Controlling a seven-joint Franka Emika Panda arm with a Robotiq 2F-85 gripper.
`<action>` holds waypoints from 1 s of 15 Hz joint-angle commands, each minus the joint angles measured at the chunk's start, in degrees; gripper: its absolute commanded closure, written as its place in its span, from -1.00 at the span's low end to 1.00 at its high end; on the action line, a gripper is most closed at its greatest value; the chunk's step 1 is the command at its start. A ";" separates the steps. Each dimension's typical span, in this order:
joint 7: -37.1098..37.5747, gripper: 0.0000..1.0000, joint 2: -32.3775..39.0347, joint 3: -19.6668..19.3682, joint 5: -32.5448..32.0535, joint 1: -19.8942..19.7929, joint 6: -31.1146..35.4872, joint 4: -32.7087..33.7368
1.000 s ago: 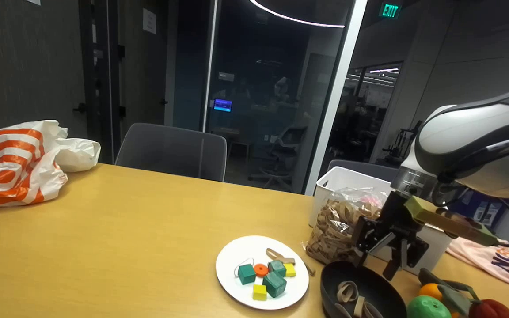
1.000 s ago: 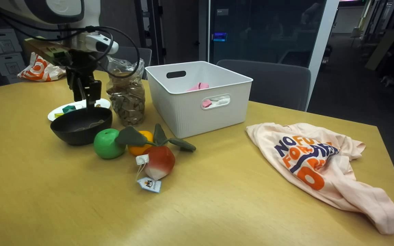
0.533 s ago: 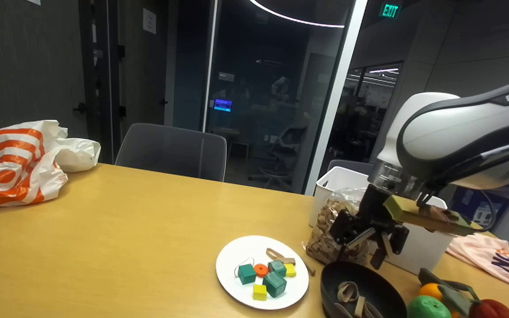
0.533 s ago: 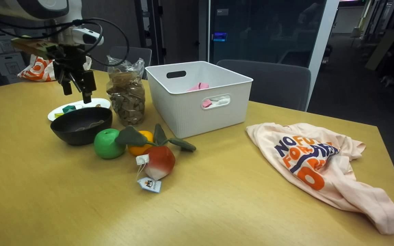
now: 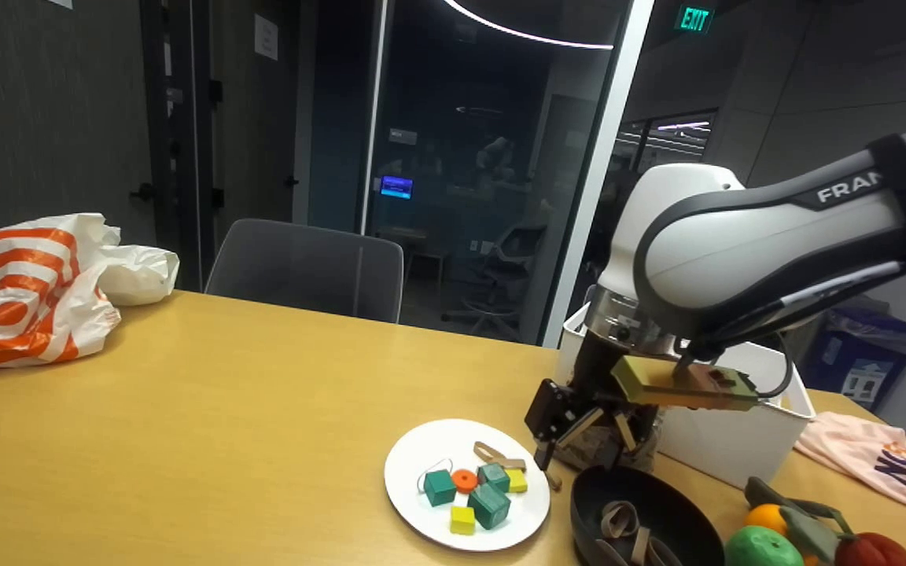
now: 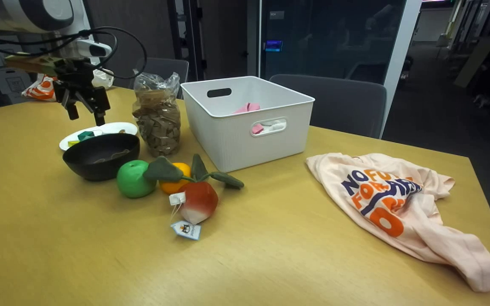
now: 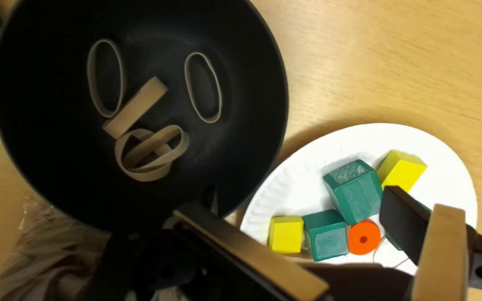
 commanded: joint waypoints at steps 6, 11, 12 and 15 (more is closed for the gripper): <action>0.72 -1.00 9.79 -0.30 -5.61 4.33 -0.76 10.19; 0.40 -1.00 14.06 -0.95 -10.23 6.64 -0.73 12.75; 0.40 -1.00 14.83 -1.07 -10.76 7.00 -0.87 13.32; -0.08 -1.00 16.60 -1.16 -10.36 7.61 -1.49 14.83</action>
